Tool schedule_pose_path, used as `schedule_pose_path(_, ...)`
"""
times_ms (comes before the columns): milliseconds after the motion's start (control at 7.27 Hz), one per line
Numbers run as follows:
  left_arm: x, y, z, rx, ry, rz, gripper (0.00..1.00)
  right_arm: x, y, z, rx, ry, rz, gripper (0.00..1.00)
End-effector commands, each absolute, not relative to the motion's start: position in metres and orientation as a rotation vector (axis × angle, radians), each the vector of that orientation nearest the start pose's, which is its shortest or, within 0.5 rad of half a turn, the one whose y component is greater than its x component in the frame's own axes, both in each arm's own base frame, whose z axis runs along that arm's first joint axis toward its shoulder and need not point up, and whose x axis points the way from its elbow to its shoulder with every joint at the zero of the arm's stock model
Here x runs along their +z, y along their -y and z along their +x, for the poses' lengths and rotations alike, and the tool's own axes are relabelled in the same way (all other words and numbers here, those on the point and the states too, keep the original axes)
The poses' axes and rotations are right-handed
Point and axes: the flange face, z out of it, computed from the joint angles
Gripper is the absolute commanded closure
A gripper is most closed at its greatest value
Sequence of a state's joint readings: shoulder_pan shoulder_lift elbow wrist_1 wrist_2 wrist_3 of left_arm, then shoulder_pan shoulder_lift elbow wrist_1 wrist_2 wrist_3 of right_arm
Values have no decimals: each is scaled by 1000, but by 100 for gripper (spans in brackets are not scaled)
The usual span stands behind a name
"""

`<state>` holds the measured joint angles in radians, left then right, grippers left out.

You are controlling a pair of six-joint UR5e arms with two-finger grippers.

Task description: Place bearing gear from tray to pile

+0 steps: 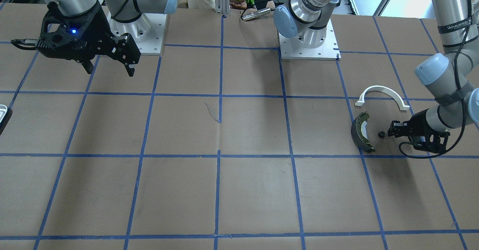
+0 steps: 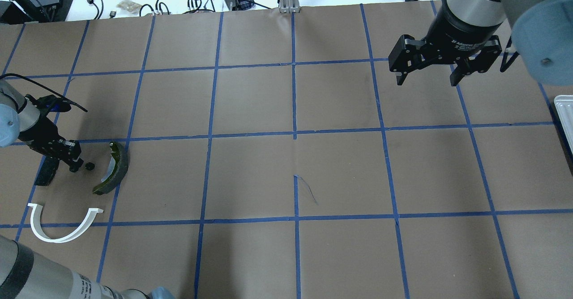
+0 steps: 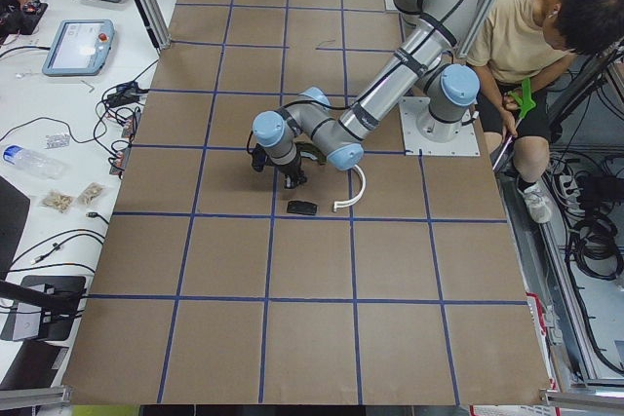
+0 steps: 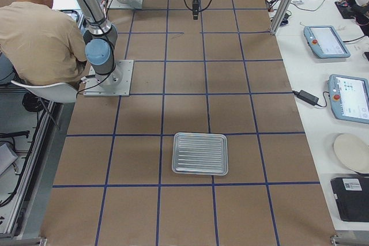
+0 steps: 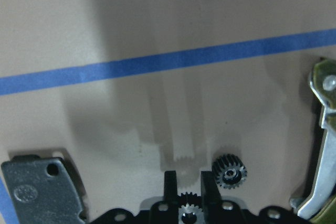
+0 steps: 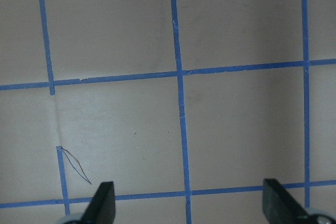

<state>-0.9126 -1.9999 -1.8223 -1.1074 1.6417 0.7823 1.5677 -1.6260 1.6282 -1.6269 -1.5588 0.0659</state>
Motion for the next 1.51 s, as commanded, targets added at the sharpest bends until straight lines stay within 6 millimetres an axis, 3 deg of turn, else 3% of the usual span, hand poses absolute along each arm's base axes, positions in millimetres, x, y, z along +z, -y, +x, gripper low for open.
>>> schedule_pose_path(0,189,521,243,329,-3201,206,9,492,474,133,-83,-3126,107,0)
schedule_pose_path(138,195,523,242,322,-3197,198,3,491,475,133,-81,-3126,108,0)
schedule_pose_path(275,215,528,239,333,-3199,196,0,491,475,133,-81,-3126,108,0)
schedule_pose_path(413,256,537,238,363,-3221,101,0,491,475,133,-81,-3126,108,0)
schedule_pose_path(550,305,554,223,359,-3236,59,0,490,475,133,-79,-3125,105,0)
schedule_pose_path(688,352,578,189,265,-3196,126,0,490,475,133,-78,-3124,105,0)
schedule_pose_path(825,389,595,140,184,-3160,187,0,490,475,133,-79,-3125,107,0)
schedule_pose_path(1101,422,597,64,144,-3131,8,0,490,475,133,-79,-3125,107,0)
schedule_pose_path(1238,443,591,27,84,-3127,39,0,490,475,133,-79,-3125,107,0)
schedule_pose_path(1376,451,583,-17,61,-3134,96,0,490,475,133,-79,-3126,108,0)
